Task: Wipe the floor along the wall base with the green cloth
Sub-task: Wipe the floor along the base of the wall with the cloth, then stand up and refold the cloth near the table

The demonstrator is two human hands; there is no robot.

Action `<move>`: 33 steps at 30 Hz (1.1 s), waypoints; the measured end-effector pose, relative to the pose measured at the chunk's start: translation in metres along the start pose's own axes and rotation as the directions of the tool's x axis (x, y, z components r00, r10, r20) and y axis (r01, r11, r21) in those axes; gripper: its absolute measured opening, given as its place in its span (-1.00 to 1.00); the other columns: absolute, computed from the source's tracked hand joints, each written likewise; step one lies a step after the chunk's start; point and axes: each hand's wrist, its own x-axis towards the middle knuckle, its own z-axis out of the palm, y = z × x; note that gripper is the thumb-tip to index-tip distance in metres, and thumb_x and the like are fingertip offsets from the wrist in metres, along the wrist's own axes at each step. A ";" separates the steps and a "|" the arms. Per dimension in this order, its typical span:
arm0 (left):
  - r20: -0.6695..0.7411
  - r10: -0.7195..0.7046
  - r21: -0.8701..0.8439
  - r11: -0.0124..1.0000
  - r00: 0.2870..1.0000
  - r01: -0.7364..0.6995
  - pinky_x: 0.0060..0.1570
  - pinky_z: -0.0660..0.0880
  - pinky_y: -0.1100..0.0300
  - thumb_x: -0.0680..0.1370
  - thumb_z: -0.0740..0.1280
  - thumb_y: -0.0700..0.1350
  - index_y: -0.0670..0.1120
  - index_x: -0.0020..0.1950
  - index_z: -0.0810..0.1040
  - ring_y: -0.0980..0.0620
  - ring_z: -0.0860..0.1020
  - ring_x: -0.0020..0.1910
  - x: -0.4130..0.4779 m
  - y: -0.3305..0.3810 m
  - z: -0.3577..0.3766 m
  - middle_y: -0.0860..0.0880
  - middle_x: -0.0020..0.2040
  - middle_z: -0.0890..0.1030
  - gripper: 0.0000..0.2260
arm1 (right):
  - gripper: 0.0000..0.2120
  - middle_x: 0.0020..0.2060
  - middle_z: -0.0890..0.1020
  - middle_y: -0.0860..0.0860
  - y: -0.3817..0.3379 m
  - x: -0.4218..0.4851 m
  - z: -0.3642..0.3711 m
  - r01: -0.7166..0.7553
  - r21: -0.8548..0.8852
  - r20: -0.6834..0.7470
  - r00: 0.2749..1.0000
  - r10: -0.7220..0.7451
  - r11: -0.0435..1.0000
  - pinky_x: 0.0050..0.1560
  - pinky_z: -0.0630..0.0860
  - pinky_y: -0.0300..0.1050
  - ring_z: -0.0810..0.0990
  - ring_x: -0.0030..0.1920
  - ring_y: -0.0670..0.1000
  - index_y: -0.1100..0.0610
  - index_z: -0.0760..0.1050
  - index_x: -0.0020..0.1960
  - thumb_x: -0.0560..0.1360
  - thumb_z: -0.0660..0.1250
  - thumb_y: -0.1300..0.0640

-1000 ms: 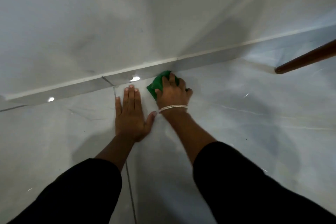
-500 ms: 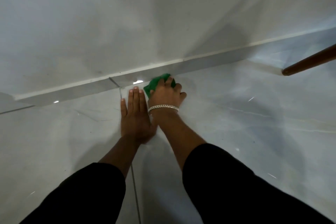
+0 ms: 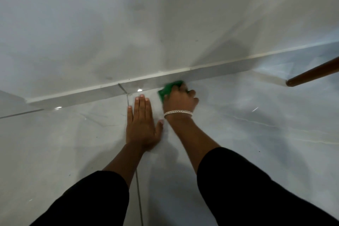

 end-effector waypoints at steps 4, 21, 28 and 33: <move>-0.045 -0.133 -0.425 0.899 0.990 0.101 0.53 -0.19 0.00 0.55 -0.07 0.00 -0.20 0.54 0.23 -0.15 0.08 0.61 0.009 0.003 -0.006 -0.18 0.59 0.19 -0.41 | -0.60 0.16 0.56 0.10 -0.010 -0.004 0.003 0.174 0.115 0.031 0.983 -0.179 0.978 0.04 0.45 0.05 0.49 0.09 0.25 0.13 0.53 0.17 0.42 0.33 -0.07; 0.603 -0.302 -0.797 -0.184 0.738 0.575 0.09 0.59 -0.22 0.53 0.35 -0.28 -0.16 0.09 0.58 -0.24 0.64 0.02 -0.016 0.158 -0.330 -0.21 0.04 0.67 -0.84 | -0.54 0.14 0.60 0.06 0.017 -0.104 -0.293 -0.460 0.864 0.399 0.874 0.277 0.204 0.20 0.55 0.02 0.60 0.09 0.06 0.20 0.46 0.30 0.42 0.41 0.28; 0.690 -0.108 -0.723 -0.168 0.716 0.671 0.12 0.56 -0.17 0.60 0.22 -0.30 -0.29 0.25 0.51 -0.23 0.62 0.08 -0.051 0.260 -0.538 -0.27 0.16 0.62 -0.75 | -0.73 -0.15 0.72 0.23 0.040 -0.147 -0.540 -0.574 0.786 0.519 0.814 0.260 0.229 0.00 0.64 0.24 0.71 -0.14 0.23 0.26 0.64 -0.02 0.29 0.53 0.30; 0.744 -0.052 -0.668 -0.098 0.666 0.738 0.01 0.61 -0.08 0.59 0.25 -0.29 -0.29 0.25 0.52 -0.23 0.61 0.12 -0.072 0.343 -0.639 -0.26 0.17 0.62 -0.75 | -0.68 -0.16 0.72 0.18 0.077 -0.169 -0.672 -0.579 0.738 0.494 0.813 0.308 0.347 -0.02 0.66 0.15 0.71 -0.18 0.17 0.27 0.63 -0.02 0.25 0.57 0.30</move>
